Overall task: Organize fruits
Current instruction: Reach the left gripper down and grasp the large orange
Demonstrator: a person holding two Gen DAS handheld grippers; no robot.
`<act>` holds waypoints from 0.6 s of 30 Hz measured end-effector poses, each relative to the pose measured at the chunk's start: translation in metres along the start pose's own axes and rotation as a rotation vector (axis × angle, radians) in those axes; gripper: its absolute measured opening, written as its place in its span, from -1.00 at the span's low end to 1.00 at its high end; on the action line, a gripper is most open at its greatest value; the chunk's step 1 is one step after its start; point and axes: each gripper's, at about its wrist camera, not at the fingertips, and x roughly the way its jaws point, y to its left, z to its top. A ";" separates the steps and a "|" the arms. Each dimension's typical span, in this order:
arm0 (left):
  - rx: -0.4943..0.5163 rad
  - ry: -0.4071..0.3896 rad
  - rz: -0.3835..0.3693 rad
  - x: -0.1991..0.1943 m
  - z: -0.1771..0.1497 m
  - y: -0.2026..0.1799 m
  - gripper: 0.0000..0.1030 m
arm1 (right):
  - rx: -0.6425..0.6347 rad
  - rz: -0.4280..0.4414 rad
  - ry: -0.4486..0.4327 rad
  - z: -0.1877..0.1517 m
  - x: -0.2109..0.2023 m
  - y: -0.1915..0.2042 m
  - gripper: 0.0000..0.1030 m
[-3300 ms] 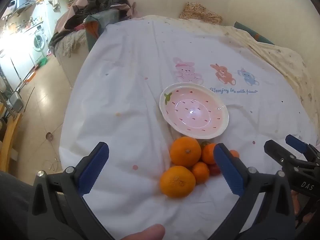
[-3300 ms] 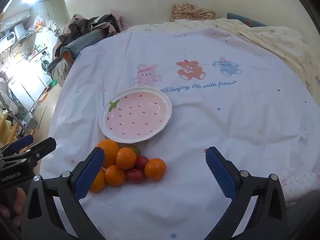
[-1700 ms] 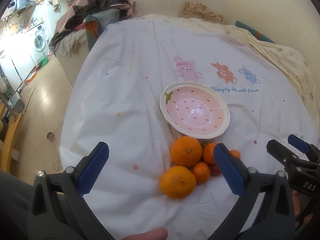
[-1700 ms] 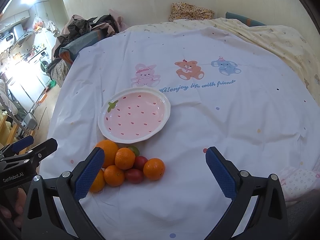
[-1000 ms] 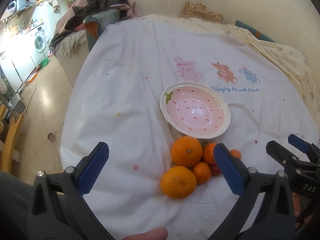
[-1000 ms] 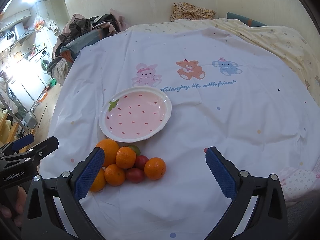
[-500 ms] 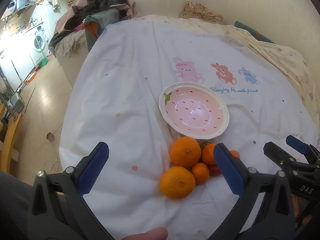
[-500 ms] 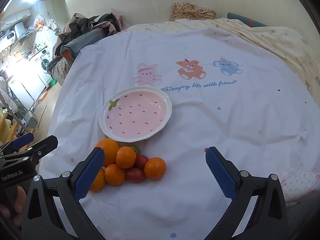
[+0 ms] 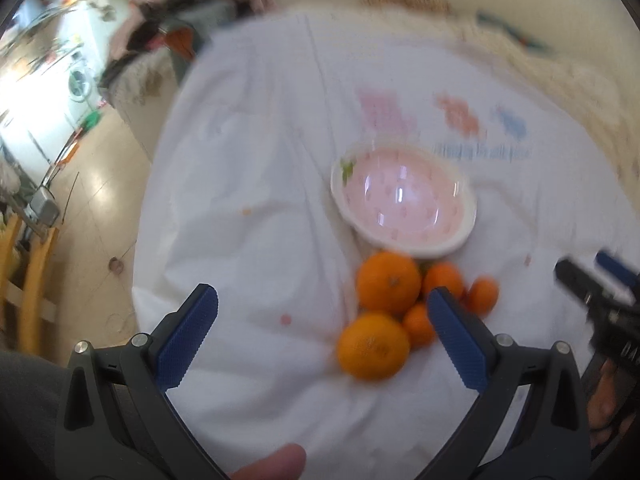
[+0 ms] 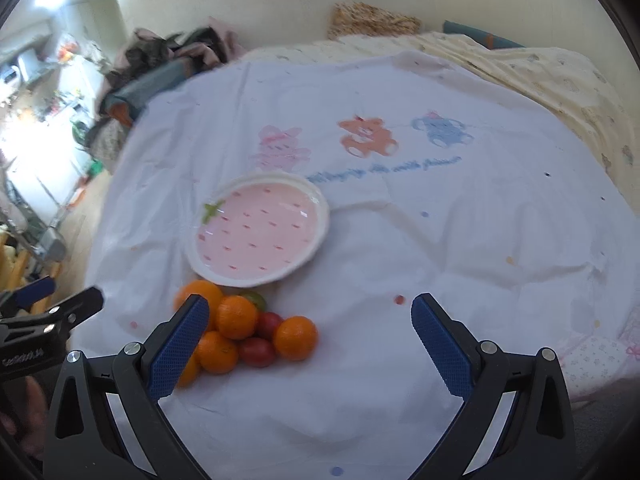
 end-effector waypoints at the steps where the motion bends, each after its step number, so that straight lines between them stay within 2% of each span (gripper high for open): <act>1: 0.038 0.060 -0.007 0.009 0.002 -0.004 1.00 | 0.012 -0.016 0.017 0.000 0.003 -0.004 1.00; 2: 0.067 0.112 -0.014 0.016 0.002 -0.007 1.00 | 0.028 -0.018 0.025 -0.001 0.004 -0.008 1.00; 3: 0.114 0.196 -0.023 0.030 0.002 -0.011 1.00 | 0.051 -0.015 0.036 -0.001 0.005 -0.014 1.00; 6: 0.191 0.324 -0.040 0.052 0.000 -0.018 0.98 | 0.067 -0.028 0.056 -0.002 0.007 -0.021 1.00; 9: 0.237 0.370 -0.014 0.062 -0.002 -0.023 0.98 | 0.084 -0.028 0.073 -0.002 0.009 -0.025 1.00; 12: 0.286 0.431 -0.049 0.068 -0.005 -0.030 0.98 | 0.097 -0.041 0.090 -0.003 0.010 -0.030 1.00; 14: 0.327 0.459 -0.064 0.075 -0.009 -0.037 0.87 | 0.114 -0.041 0.100 -0.003 0.011 -0.035 1.00; 18: 0.337 0.490 -0.073 0.090 -0.010 -0.045 0.79 | 0.141 -0.016 0.126 -0.003 0.016 -0.040 1.00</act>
